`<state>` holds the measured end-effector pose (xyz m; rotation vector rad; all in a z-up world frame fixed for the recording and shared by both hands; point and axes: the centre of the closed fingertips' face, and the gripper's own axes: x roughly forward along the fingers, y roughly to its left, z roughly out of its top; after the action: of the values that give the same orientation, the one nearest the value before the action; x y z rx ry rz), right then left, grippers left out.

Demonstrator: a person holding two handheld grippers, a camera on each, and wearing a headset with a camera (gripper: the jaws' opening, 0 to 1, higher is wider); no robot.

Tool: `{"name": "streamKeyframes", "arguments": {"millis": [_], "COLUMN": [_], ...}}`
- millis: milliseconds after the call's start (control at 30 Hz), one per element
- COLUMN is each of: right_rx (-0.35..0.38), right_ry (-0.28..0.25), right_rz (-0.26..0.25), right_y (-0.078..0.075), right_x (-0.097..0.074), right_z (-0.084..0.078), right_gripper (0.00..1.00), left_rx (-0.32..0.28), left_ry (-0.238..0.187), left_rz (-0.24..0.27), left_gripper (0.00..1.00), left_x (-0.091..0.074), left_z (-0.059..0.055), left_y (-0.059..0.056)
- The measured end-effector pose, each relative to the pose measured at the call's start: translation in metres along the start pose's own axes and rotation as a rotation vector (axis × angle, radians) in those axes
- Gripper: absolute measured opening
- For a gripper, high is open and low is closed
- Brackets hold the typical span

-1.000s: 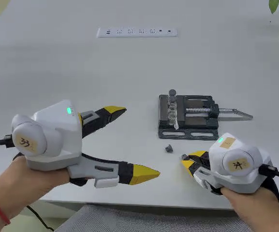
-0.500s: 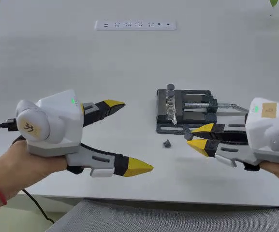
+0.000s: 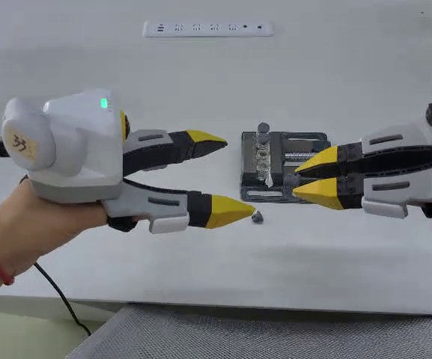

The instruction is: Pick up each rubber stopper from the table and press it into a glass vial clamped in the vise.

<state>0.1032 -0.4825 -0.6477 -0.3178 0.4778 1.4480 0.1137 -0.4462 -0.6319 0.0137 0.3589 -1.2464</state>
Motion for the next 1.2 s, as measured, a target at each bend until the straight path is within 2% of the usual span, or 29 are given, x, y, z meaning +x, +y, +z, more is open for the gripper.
{"name": "streamKeyframes", "arguments": {"millis": [133, 233, 533, 667, 833, 1200], "right_rx": [0.010, 0.020, 0.025, 0.023, 0.017, 0.011], "right_ry": [-0.030, -0.050, -0.088, -0.095, -0.096, -0.099], "right_rz": [0.031, 0.054, 0.096, 0.110, 0.123, 0.128], "right_y": [0.003, 0.006, 0.014, 0.018, 0.021, 0.024], "right_x": [-0.003, -0.004, -0.007, -0.007, -0.006, -0.005], "right_z": [0.013, 0.020, 0.035, 0.039, 0.042, 0.043], "right_gripper": [0.07, 0.07, 0.07, 0.07, 0.07, 0.07], "left_rx": [0.010, 0.032, 0.036, 0.039, 0.046, 0.042], "left_ry": [-0.041, -0.061, -0.059, -0.073, -0.075, -0.055], "left_rz": [-0.053, -0.080, -0.144, -0.150, -0.166, -0.183], "left_gripper": [0.37, 0.31, 0.16, 0.15, 0.08, 0.07], "left_x": [0.004, 0.006, 0.009, 0.009, 0.009, 0.009], "left_z": [0.017, 0.025, 0.029, 0.032, 0.034, 0.030], "left_y": [-0.010, -0.015, -0.027, -0.029, -0.033, -0.035]}}
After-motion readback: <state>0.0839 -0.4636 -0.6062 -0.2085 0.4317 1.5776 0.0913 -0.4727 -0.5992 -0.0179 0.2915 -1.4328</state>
